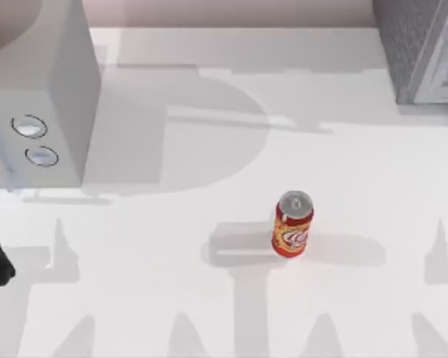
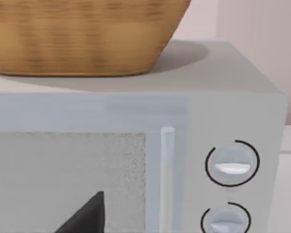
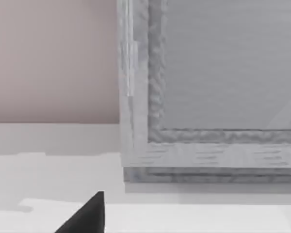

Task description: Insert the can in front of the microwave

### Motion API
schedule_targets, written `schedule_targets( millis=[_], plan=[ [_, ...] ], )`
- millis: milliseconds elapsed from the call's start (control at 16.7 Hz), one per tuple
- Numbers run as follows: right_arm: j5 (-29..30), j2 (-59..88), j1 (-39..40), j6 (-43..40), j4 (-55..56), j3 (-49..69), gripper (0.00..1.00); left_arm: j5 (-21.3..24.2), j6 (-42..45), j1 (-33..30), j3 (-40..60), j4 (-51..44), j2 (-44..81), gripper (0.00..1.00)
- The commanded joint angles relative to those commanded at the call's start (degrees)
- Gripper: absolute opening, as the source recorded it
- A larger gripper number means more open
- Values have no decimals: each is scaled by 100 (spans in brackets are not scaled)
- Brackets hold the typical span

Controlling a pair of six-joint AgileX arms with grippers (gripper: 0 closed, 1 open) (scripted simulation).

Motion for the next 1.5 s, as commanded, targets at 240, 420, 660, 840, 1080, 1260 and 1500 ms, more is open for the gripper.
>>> schedule_targets(
  millis=[240, 420, 660, 840, 1080, 1260, 1500],
  plan=[
    [0, 0, 0, 0, 0, 0, 100, 1, 29, -83, 101, -128, 162, 100],
    [0, 0, 0, 0, 0, 0, 100, -4, 138, -405, 552, -642, 850, 100],
    [0, 0, 0, 0, 0, 0, 100, -25, 328, -1106, 1704, -1783, 2467, 100],
    [0, 0, 0, 0, 0, 0, 100, -36, 438, -1751, 2940, -2845, 4017, 100],
    [0, 0, 0, 0, 0, 0, 100, -37, 483, -2643, 4954, -4333, 6289, 100],
    [0, 0, 0, 0, 0, 0, 100, -30, 430, -3265, 6637, -5395, 8027, 100],
    [0, 0, 0, 0, 0, 0, 100, -15, 265, -3958, 8949, -6627, 10208, 100]
  ],
)
